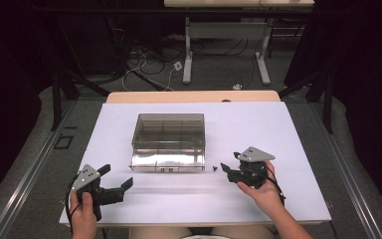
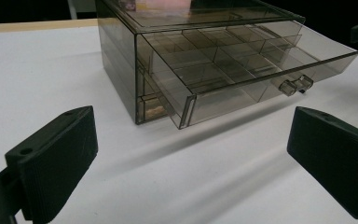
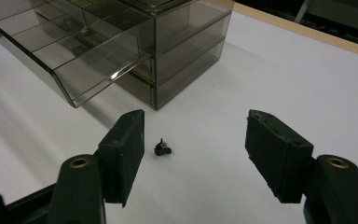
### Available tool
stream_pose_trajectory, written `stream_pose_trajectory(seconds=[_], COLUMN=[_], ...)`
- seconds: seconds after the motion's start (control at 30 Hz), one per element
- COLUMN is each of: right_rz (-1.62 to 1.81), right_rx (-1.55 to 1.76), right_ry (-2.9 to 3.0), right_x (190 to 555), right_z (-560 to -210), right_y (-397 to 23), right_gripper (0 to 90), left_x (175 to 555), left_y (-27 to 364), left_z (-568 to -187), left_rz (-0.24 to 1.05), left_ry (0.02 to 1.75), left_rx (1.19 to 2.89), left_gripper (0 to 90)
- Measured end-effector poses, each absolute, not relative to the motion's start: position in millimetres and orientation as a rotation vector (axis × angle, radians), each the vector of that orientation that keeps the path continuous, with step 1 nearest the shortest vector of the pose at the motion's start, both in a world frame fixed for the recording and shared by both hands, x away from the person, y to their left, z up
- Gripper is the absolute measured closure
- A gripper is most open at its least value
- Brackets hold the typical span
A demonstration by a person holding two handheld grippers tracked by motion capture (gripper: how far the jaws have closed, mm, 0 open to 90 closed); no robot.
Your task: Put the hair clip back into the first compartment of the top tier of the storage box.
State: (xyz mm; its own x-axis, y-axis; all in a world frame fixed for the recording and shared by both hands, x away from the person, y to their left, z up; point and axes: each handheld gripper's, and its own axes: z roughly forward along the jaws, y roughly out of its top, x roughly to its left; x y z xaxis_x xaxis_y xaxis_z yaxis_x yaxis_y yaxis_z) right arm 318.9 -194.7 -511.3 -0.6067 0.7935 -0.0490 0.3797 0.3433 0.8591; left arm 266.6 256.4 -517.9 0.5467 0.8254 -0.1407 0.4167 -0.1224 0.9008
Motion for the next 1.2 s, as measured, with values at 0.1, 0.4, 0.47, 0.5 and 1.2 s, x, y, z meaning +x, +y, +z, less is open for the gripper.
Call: stream_pose_trajectory(seconds=[0.1, 0.4, 0.47, 0.5, 1.2], right_rz=[1.197, 1.213, 1.203, 1.208, 1.129], right_rx=[1.044, 1.054, 1.057, 1.06, 1.115], right_ry=[2.163, 2.181, 2.196, 2.192, 2.286], right_x=[322, 331, 332, 333, 353], right_z=[-513, -515, -515, -516, -530], right_y=[-191, -184, -184, -182, -174], right_gripper=[40.7, 44.8, 44.8, 44.8, 50.9], left_x=[267, 267, 267, 267, 267], left_y=[257, 257, 257, 256, 256], left_z=[-518, -518, -518, -518, -518], left_rz=[0.495, 0.494, 0.489, 0.487, 0.487], left_ry=[1.035, 1.036, 1.039, 1.04, 1.036], left_rx=[1.746, 1.744, 1.741, 1.74, 1.743], left_gripper=[1.9, 1.9, 1.9, 1.9, 1.9])
